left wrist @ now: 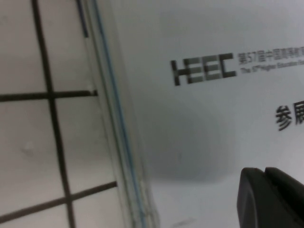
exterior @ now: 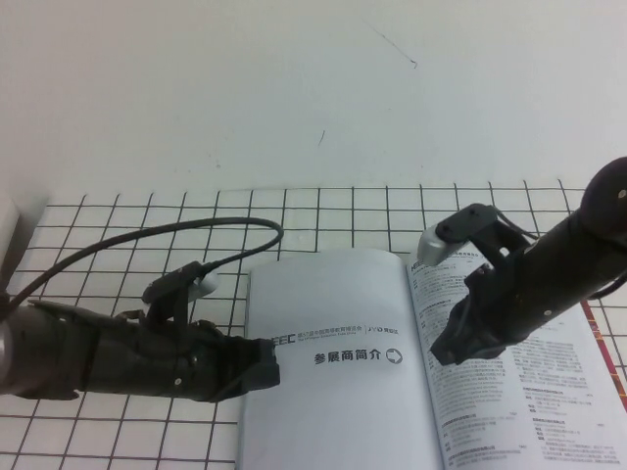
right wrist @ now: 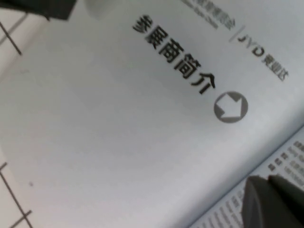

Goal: Close book
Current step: 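Close the open booklet and leave it lying on the table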

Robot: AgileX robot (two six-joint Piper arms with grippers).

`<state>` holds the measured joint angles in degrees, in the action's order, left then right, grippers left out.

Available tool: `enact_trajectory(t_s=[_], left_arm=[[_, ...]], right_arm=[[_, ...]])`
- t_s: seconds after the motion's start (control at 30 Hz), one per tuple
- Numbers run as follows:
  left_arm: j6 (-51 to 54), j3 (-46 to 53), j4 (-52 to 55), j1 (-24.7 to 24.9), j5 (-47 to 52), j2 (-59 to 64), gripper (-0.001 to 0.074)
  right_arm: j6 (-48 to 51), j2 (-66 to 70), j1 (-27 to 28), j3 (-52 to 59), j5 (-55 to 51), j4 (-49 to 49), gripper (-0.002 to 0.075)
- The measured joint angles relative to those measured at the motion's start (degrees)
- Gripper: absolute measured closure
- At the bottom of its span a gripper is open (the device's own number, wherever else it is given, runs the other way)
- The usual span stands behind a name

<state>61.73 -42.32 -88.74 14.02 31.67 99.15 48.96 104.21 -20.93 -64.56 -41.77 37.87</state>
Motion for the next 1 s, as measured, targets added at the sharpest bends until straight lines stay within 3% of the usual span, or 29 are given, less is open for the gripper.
enact_trajectory(t_s=[0.53, 0.87, 1.0], left_arm=[[0.55, -0.35, 1.31, -4.16, -2.08, 0.4, 0.0738], [0.22, -0.35, 1.44, -4.04, -5.32, 0.4, 0.0738], [0.58, -0.39, -2.3, -1.8, -4.44, 0.4, 0.0738]], right_arm=[[-1.44, 8.55, 0.0, -1.22, 0.41, -3.32, 0.0729], [-2.45, 8.79, 0.0, -1.22, 0.52, -3.4, 0.0729], [-2.57, 8.79, 0.0, -1.22, 0.62, -3.4, 0.0729]])
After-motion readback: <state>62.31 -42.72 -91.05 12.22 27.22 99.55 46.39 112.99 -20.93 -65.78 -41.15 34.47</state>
